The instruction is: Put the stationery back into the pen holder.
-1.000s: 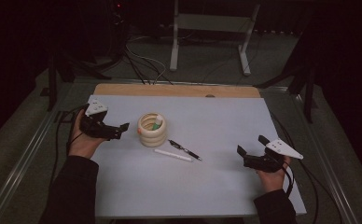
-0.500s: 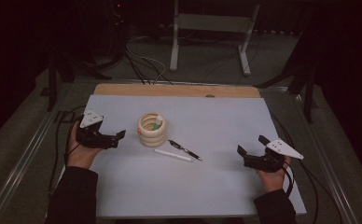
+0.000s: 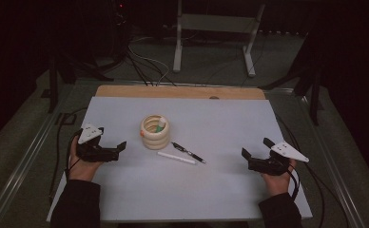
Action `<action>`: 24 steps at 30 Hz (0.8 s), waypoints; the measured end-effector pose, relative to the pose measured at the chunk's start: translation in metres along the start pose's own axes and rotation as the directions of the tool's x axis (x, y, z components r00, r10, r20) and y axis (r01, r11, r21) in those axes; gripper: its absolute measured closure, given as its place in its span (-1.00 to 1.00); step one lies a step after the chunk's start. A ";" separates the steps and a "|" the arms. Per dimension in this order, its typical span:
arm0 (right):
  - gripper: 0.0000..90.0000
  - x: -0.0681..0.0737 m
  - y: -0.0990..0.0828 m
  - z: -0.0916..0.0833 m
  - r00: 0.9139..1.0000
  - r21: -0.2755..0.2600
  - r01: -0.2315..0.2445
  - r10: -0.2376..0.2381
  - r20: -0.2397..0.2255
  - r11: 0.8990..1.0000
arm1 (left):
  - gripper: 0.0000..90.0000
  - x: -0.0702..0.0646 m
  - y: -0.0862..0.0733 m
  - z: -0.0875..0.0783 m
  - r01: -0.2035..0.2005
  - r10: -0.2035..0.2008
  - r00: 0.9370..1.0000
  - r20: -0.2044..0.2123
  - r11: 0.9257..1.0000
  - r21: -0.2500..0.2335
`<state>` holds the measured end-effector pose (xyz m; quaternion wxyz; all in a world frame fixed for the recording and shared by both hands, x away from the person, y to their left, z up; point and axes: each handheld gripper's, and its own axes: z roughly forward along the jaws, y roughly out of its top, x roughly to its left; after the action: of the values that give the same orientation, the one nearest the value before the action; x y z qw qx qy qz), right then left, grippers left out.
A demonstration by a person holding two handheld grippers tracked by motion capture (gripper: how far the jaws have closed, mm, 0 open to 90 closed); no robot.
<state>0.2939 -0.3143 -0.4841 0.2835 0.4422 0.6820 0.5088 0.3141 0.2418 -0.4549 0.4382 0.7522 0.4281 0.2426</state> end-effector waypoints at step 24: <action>-1.00 -0.001 0.004 -0.002 0.999 -0.001 -0.033 0.033 0.004 0.999 | -1.00 -0.002 -0.012 0.000 0.034 -0.034 0.999 -0.010 0.999 -0.027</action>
<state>0.2937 -0.3159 -0.4794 0.2767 0.4545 0.6738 0.5128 0.3079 0.2427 -0.4648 0.4501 0.7377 0.4398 0.2445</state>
